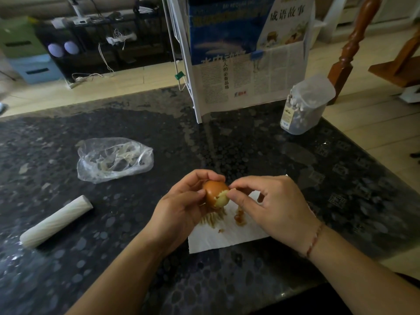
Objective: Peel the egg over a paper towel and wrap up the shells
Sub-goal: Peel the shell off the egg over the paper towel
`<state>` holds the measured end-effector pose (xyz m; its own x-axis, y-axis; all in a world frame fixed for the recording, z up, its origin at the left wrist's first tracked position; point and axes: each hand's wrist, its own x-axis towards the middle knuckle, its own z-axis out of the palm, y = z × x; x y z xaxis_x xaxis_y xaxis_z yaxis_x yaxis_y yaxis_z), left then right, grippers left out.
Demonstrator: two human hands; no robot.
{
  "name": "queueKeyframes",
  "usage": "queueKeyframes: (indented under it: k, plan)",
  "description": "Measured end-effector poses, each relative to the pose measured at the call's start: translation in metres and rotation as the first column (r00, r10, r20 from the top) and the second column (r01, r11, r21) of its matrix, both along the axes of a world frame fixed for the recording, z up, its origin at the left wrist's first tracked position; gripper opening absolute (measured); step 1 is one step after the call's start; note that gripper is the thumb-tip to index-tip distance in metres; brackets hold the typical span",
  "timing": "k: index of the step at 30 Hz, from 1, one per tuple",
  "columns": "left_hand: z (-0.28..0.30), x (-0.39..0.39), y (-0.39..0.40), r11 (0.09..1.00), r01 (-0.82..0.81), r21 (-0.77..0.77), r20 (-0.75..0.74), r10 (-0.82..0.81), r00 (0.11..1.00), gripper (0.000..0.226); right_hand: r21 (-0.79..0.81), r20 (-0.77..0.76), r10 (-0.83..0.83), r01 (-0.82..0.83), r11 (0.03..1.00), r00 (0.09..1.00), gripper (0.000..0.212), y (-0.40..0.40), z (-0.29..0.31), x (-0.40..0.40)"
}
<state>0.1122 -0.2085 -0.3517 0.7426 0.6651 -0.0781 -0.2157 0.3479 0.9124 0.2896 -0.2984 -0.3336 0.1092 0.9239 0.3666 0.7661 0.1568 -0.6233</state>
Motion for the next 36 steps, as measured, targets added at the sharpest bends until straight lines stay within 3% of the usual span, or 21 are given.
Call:
queueKeyframes:
  k: [4, 10, 15, 21, 29, 32, 36]
  plan:
    - [0.001, 0.001, -0.003, 1.0, -0.003, 0.003, 0.001, 0.003, 1.0, 0.036, 0.014, 0.055, -0.02, 0.019, 1.0, 0.998, 0.024, 0.0, -0.002, 0.0]
    - [0.003, 0.001, -0.004, 1.0, -0.005, 0.024, -0.008, 0.005, 1.0, 0.036, 0.072, 0.302, -0.03, 0.009, 0.997, 0.953, 0.013, -0.001, 0.005, 0.0]
    - [0.007, 0.001, -0.007, 0.994, -0.002, 0.109, -0.062, 0.009, 0.998, 0.027, 0.07, 0.398, -0.019, -0.009, 0.997, 0.917, 0.018, -0.001, 0.007, -0.001]
    - [0.009, 0.0, -0.01, 0.987, 0.013, 0.158, -0.104, 0.003, 0.995, 0.031, 0.043, 0.372, -0.045, 0.031, 0.999, 0.927, 0.013, 0.0, 0.008, -0.002]
    - [0.008, -0.002, -0.009, 0.997, 0.047, 0.058, 0.05, -0.05, 0.998, 0.029, -0.081, 0.23, -0.073, 0.094, 0.992, 0.97, 0.015, 0.001, 0.007, 0.007]
    - [0.007, -0.003, -0.006, 0.997, 0.074, 0.012, 0.128, -0.075, 0.989, 0.031, -0.165, 0.219, -0.001, 0.038, 0.985, 0.976, 0.02, -0.001, 0.008, 0.014]
    - [0.004, 0.002, -0.003, 0.998, 0.044, -0.047, 0.154, -0.037, 0.987, 0.031, -0.298, 0.351, 0.177, -0.069, 0.952, 0.919, 0.027, -0.004, 0.007, 0.022]
